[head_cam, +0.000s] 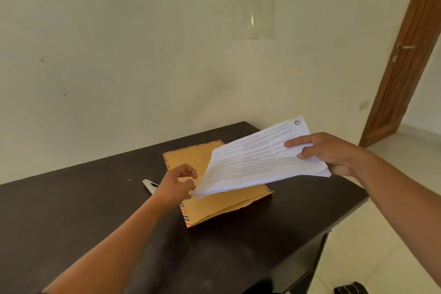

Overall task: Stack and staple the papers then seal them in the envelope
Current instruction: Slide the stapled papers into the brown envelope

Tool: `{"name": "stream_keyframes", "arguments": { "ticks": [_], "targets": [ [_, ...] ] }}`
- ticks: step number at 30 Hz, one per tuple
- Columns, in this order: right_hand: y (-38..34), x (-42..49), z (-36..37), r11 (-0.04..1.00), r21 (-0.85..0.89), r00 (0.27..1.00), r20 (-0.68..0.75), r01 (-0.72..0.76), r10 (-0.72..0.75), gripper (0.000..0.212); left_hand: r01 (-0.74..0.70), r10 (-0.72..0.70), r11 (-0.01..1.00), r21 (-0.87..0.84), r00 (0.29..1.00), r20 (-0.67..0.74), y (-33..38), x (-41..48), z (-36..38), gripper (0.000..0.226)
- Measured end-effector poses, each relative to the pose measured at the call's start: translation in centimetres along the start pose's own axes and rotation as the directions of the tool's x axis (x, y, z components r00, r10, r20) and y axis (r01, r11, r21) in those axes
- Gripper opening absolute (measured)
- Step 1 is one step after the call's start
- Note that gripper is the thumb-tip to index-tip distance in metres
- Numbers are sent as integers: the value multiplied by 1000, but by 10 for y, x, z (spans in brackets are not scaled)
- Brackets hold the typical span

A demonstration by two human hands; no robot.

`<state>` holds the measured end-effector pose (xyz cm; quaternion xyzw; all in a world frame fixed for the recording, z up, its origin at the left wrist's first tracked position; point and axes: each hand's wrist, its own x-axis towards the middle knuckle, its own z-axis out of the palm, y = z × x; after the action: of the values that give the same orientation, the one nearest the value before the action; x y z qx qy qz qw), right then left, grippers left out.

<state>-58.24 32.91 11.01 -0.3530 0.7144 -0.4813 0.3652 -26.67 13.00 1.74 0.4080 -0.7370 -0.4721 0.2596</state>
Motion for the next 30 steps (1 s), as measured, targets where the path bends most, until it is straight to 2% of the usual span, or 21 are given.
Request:
{"name": "stream_keyframes", "arguments": {
  "ticks": [3,4,6,11,14,17,20,26,30],
  "targets": [
    [13,-16,-37,999,-31,997,-79,-25,22,42,-135,29,932,337,952,303,-5,-12,20,38],
    [16,-21,-45,999,-37,995,-101,-26,22,42,-200,26,879,434,927,373,-9,-15,24,39],
    [22,-31,-52,999,-37,991,-131,-21,16,42,-295,39,782,549,902,429,-13,-18,29,38],
    [30,-49,-51,999,-33,984,-177,-5,-1,41,-370,67,648,665,898,434,-14,-19,32,35],
    [35,-56,-55,1000,-11,984,-177,-3,1,39,-443,93,515,734,880,466,-12,-20,35,38],
    [39,-63,-63,999,-16,987,-159,-28,25,37,-501,121,384,776,860,495,-12,-19,38,38],
    [44,-70,-74,994,-86,994,-92,-69,61,37,-498,170,294,816,867,468,-13,-22,43,34],
    [62,-64,-91,993,-45,992,63,-109,112,36,-487,318,278,828,860,399,-16,-23,51,46],
    [68,-55,-96,988,-82,988,75,-128,134,34,-467,346,293,834,865,363,-12,-23,50,61]
  ]
}}
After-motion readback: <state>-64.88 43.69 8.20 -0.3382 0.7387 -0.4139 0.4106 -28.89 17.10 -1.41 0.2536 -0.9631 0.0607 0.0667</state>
